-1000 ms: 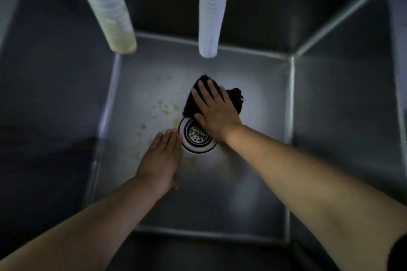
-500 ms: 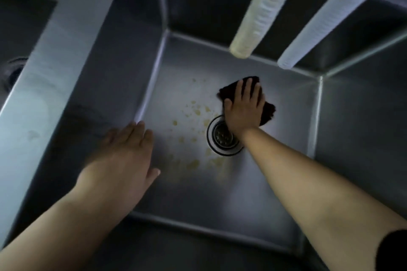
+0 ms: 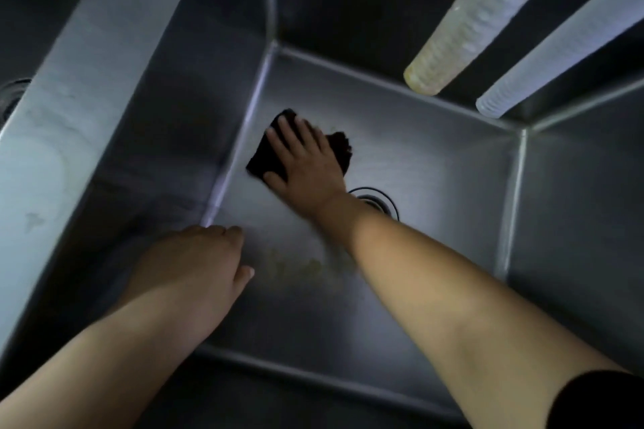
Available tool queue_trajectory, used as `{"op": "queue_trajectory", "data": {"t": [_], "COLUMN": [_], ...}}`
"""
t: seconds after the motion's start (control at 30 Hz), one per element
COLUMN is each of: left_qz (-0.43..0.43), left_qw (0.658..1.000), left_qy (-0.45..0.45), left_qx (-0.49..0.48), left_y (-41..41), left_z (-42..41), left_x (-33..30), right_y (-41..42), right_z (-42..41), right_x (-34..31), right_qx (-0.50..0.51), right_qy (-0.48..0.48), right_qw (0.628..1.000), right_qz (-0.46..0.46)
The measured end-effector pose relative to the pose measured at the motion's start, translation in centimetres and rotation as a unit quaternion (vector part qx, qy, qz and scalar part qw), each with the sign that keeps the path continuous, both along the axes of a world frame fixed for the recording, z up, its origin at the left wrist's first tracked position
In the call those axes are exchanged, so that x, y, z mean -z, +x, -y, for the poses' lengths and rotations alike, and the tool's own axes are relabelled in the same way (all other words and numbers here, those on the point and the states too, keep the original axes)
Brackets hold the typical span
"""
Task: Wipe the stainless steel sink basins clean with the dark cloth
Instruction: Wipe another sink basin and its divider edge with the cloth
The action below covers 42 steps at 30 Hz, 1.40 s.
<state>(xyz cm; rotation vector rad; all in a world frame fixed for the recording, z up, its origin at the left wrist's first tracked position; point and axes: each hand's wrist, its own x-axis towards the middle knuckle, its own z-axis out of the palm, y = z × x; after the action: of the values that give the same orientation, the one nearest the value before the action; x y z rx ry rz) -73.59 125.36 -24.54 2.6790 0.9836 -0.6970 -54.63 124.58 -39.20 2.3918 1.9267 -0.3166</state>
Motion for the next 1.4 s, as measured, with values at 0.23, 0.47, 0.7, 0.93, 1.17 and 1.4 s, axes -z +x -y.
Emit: {"op": "queue_trajectory", "data": {"t": [0.23, 0.47, 0.7, 0.93, 1.17, 1.4], "left_qz": [-0.009, 0.025, 0.054, 0.066, 0.081, 0.056], "left_qw": [1.0, 0.999, 0.998, 0.995, 0.995, 0.997], "left_qy": [0.019, 0.024, 0.017, 0.032, 0.035, 0.026], "left_qx": [-0.009, -0.013, -0.033, -0.06, -0.042, -0.035], "left_y": [0.3, 0.5, 0.3, 0.2, 0.0, 0.0], "left_z": [-0.3, 0.1, -0.2, -0.4, -0.5, -0.2], "left_x": [0.0, -0.4, -1.1, -1.4, -0.9, -0.2], "right_y": [11.2, 16.0, 11.2, 3.1, 3.6, 8.3], "right_z": [4.5, 12.7, 4.5, -6.5, -10.7, -6.6], "right_x": [-0.3, -0.6, -0.3, 0.5, 0.3, -0.4], "right_qx": [0.217, 0.432, 0.488, 0.303, 0.045, 0.0], "right_qy": [0.004, -0.033, -0.013, 0.012, 0.016, 0.001], "right_qw": [0.976, 0.9, 0.872, 0.953, 0.999, 0.999], "right_qz": [0.029, 0.052, 0.035, 0.015, 0.02, 0.039]}}
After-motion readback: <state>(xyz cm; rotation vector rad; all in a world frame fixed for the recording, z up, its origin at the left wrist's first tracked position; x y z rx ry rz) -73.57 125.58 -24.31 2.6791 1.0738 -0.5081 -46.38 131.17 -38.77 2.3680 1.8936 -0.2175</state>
